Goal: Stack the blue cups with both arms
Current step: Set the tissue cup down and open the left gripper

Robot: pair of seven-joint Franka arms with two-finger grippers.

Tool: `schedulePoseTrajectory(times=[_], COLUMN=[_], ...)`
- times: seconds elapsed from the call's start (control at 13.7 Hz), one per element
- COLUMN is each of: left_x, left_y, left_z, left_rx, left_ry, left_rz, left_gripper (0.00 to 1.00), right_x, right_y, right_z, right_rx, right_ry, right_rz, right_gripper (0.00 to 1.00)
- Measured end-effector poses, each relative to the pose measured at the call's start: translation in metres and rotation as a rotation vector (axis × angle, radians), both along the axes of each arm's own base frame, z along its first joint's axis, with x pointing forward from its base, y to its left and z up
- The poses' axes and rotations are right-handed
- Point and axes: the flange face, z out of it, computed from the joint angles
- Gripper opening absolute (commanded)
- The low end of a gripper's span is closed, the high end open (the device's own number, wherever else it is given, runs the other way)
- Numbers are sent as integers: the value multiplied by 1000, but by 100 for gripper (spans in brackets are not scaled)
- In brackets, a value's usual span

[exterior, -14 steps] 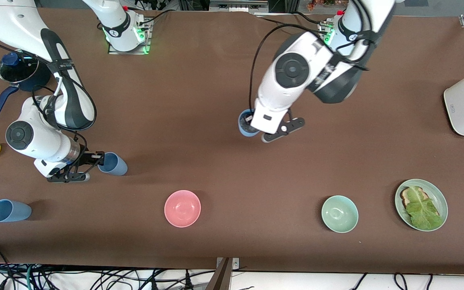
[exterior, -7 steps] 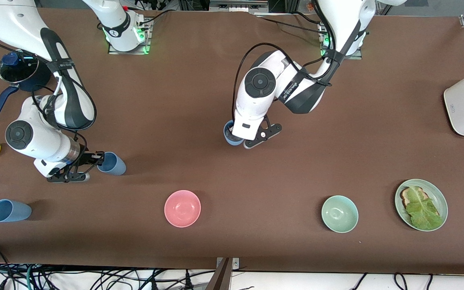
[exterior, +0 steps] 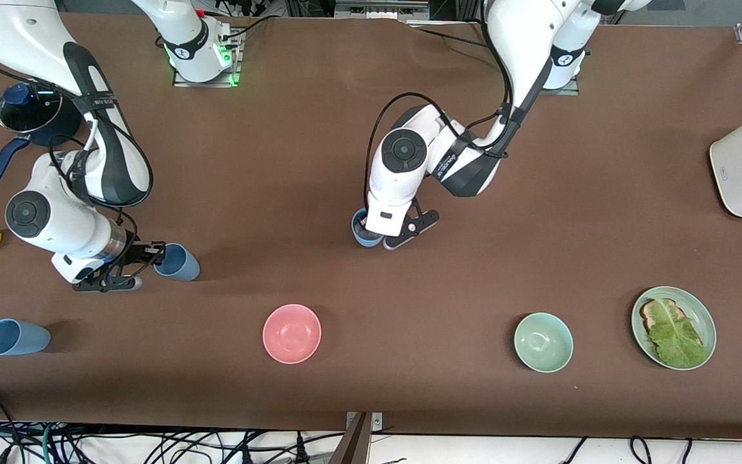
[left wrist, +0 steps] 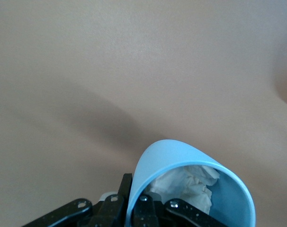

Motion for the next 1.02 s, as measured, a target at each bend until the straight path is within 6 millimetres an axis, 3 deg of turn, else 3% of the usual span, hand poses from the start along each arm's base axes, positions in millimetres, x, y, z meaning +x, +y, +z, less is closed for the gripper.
schedulePoseTrajectory(times=[0.29,0.51,0.88,1.02], left_x=[6,10,10,10], left_y=[0,4,2,2], left_z=[-33,-52,-60,-60], left_rx=[-1,1,2,2], left_ry=[-21,-29,-39,-40], left_rz=[4,12,25,25], left_gripper=[0,0,0,43], right_x=[15,19,25,25], right_y=[-1,4,9,9], right_z=[43,60,103,121], right_rx=[-4,-3,-8,-11], right_ry=[16,31,91,114], right_rz=[-1,8,15,16], right_gripper=[0,0,0,0])
